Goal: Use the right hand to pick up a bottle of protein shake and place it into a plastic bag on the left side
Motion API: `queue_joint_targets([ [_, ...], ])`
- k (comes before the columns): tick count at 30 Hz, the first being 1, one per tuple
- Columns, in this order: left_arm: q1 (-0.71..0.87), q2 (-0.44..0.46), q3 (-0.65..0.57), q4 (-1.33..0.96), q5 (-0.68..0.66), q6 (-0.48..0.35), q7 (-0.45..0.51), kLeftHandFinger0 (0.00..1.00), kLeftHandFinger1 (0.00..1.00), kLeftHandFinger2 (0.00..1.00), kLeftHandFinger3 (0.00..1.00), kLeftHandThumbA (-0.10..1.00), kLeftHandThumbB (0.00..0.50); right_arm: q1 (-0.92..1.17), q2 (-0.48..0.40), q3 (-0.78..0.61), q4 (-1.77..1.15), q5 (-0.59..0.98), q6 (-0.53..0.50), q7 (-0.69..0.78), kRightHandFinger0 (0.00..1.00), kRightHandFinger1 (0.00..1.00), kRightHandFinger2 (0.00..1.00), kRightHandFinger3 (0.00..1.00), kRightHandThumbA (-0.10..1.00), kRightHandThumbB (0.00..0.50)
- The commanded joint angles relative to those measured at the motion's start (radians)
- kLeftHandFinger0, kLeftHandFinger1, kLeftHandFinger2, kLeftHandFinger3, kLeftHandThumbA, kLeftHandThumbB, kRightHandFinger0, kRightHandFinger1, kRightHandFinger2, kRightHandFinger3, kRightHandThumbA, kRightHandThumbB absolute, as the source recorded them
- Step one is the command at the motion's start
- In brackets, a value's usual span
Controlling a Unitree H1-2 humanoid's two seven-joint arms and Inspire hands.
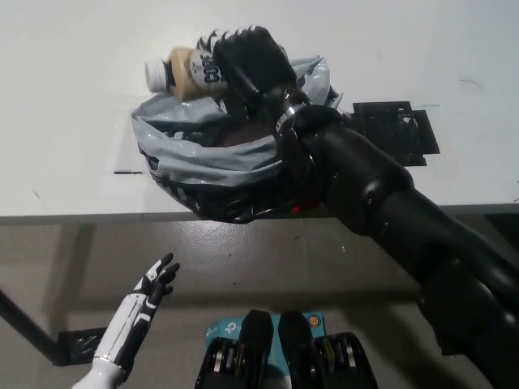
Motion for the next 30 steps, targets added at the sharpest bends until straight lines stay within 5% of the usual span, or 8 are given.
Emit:
queue_joint_targets([
  [1,-0.024,0.014,-0.003,-0.026,0.009,0.002,-0.017,1.0,1.0,1.0,1.0,1.0,0.07,-0.086,-0.002,-0.032,0.009,0.018,-0.016,0.184,0.03,0.4,0.87,0.7,-0.1,0.164],
  [2,-0.027,0.015,-0.003,-0.026,0.007,0.003,-0.018,1.0,1.0,1.0,1.0,1.0,0.07,-0.088,-0.002,-0.046,0.005,0.043,0.0,0.256,0.06,0.46,0.9,0.72,-0.1,0.158],
  [3,-0.031,0.017,-0.002,-0.028,0.009,0.008,-0.017,1.0,1.0,1.0,1.0,1.0,0.069,-0.099,-0.004,-0.054,-0.006,0.063,0.067,0.385,0.42,0.73,1.0,0.95,0.17,0.249],
  [5,-0.034,0.015,-0.003,-0.025,0.008,0.006,-0.016,1.0,1.0,1.0,1.0,1.0,0.056,-0.115,-0.008,-0.071,-0.008,0.105,0.139,0.565,0.9,1.0,1.0,1.0,0.54,0.392],
  [6,-0.035,0.014,-0.002,-0.023,0.008,0.003,-0.015,1.0,1.0,1.0,1.0,1.0,0.055,-0.119,-0.011,-0.078,-0.01,0.119,0.16,0.624,1.0,1.0,1.0,1.0,0.58,0.403],
  [11,-0.042,0.017,-0.003,-0.016,0.008,-0.005,-0.017,1.0,1.0,1.0,1.0,1.0,0.049,-0.114,-0.043,-0.129,-0.028,0.177,0.122,0.669,1.0,1.0,1.0,1.0,0.76,0.499],
  [22,-0.045,0.017,-0.001,-0.02,0.003,0.004,-0.018,1.0,1.0,1.0,1.0,1.0,0.071,-0.084,-0.13,-0.426,-0.449,0.638,0.297,1.008,1.0,1.0,1.0,1.0,0.82,0.5],
  [30,-0.051,0.011,0.002,-0.018,0.014,0.011,-0.004,1.0,1.0,1.0,1.0,1.0,0.07,-0.107,-0.158,-0.726,-0.875,0.993,0.456,0.918,1.0,1.0,1.0,1.0,0.72,0.5],
])
